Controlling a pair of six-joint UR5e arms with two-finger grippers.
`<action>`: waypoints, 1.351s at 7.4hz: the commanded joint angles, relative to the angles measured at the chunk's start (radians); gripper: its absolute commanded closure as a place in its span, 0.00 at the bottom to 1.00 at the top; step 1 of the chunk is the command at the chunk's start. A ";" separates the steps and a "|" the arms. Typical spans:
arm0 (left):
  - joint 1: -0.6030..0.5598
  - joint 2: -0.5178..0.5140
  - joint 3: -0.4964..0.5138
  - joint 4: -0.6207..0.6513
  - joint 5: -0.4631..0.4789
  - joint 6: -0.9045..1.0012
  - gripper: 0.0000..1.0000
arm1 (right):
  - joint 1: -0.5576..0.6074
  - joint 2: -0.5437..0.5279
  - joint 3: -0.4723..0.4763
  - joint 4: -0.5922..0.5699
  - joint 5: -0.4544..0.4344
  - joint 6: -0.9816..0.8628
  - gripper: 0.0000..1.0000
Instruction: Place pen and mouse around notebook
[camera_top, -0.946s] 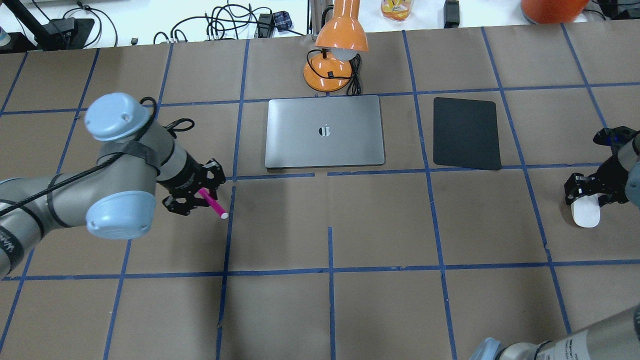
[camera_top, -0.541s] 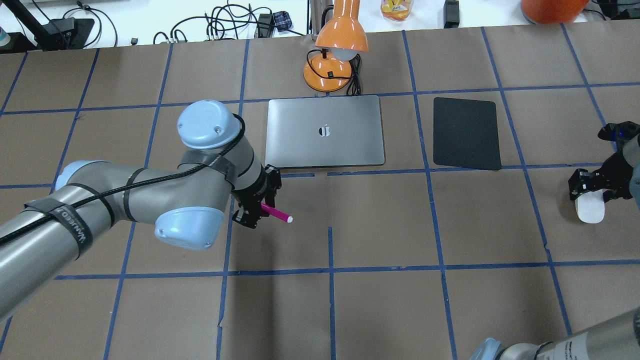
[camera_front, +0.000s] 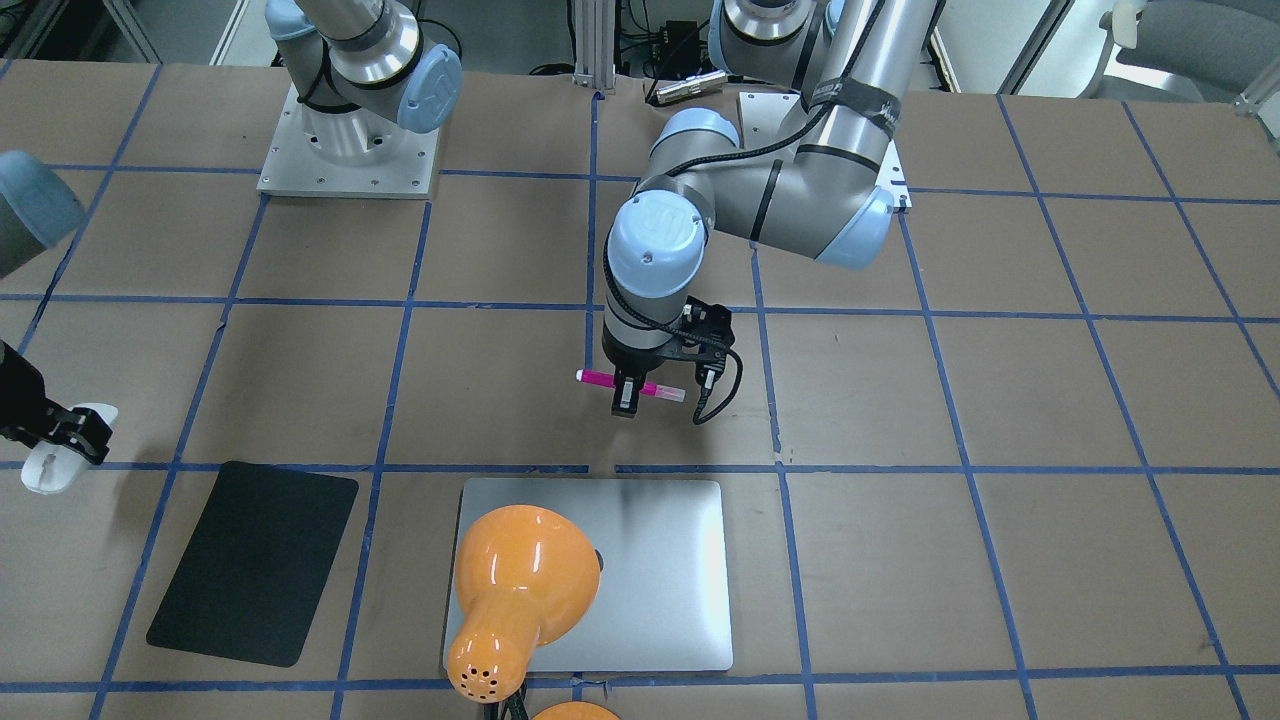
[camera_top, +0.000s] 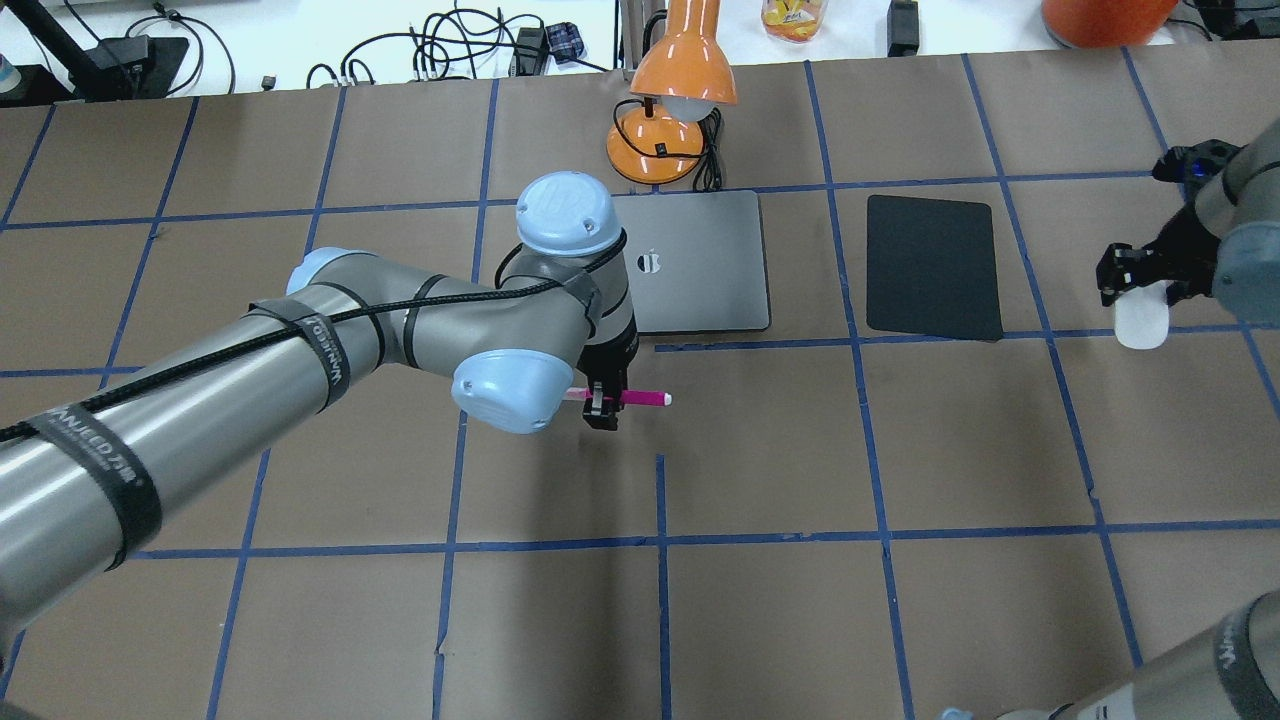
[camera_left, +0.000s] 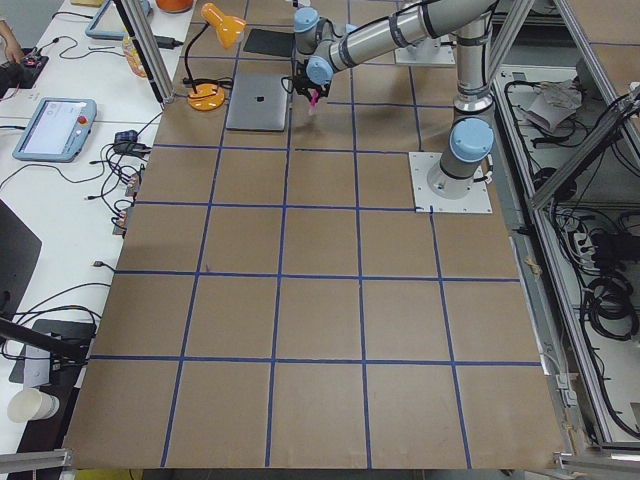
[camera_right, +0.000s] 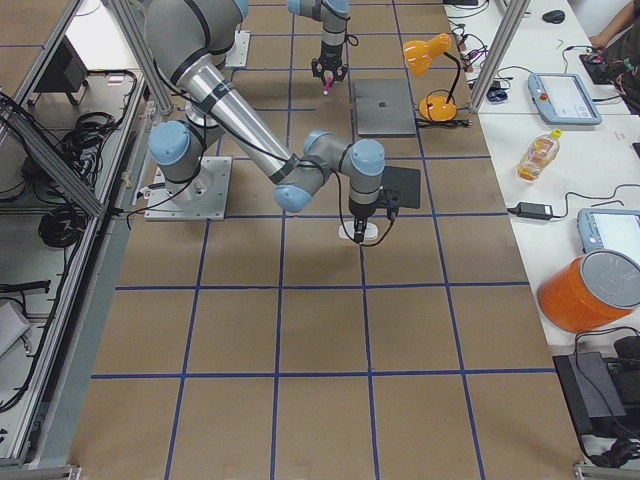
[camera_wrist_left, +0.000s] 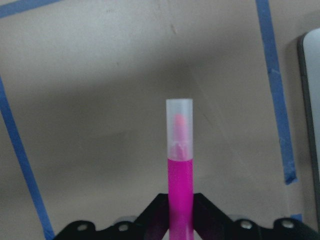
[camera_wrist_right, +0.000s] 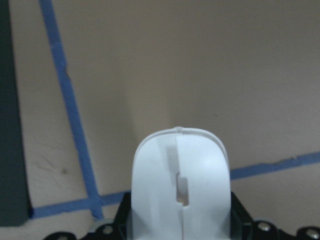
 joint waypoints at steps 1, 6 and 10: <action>-0.058 -0.100 0.098 -0.002 -0.060 -0.099 1.00 | 0.163 0.108 -0.134 0.010 -0.001 0.148 0.54; -0.031 -0.064 0.098 -0.057 0.047 0.061 0.00 | 0.337 0.195 -0.218 0.013 -0.001 0.321 0.54; 0.059 0.138 0.222 -0.328 -0.056 0.722 0.00 | 0.336 0.197 -0.218 0.007 -0.013 0.318 0.00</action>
